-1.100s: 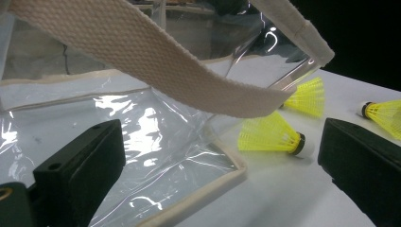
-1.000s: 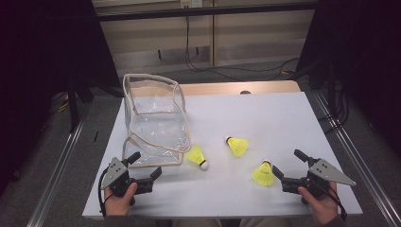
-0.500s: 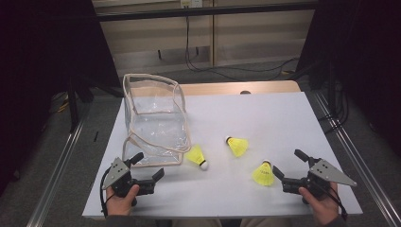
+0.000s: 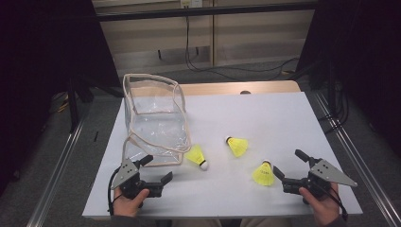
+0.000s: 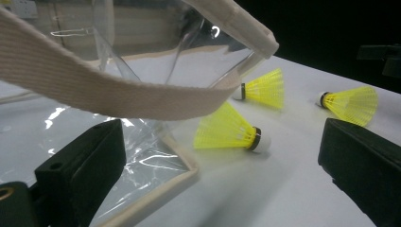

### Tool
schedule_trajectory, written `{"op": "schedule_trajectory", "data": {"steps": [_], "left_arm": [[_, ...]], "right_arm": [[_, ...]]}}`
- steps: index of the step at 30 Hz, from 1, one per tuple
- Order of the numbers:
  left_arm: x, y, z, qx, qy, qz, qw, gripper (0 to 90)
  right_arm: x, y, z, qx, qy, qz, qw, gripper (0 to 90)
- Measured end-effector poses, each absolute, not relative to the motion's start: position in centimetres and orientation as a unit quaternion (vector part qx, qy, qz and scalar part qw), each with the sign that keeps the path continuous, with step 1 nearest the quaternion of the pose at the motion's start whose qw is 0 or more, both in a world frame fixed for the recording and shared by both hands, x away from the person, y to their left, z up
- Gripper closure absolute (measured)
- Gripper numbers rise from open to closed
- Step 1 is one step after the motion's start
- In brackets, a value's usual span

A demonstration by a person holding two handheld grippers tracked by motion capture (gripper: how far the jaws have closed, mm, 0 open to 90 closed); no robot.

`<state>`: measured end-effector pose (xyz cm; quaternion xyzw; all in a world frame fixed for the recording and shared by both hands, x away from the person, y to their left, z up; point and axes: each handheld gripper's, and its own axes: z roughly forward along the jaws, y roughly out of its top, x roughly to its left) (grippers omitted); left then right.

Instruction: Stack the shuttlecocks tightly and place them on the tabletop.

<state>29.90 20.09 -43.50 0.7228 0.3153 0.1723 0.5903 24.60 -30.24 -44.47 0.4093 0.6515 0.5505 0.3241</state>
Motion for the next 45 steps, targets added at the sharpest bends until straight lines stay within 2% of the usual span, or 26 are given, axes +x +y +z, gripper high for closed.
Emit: {"op": "schedule_trajectory", "data": {"steps": [11,45], "left_arm": [[29.9,18.5,-43.7,0.738,0.31,0.151,0.58,2.0],[30.6,14.8,-43.9,0.767,0.298,0.134,0.552,1.9]], "right_arm": [[24.6,-30.2,-44.4,0.409,0.653,0.549,0.323,1.8],[24.6,-30.1,-44.5,0.407,0.656,0.547,0.324,2.4]]}}
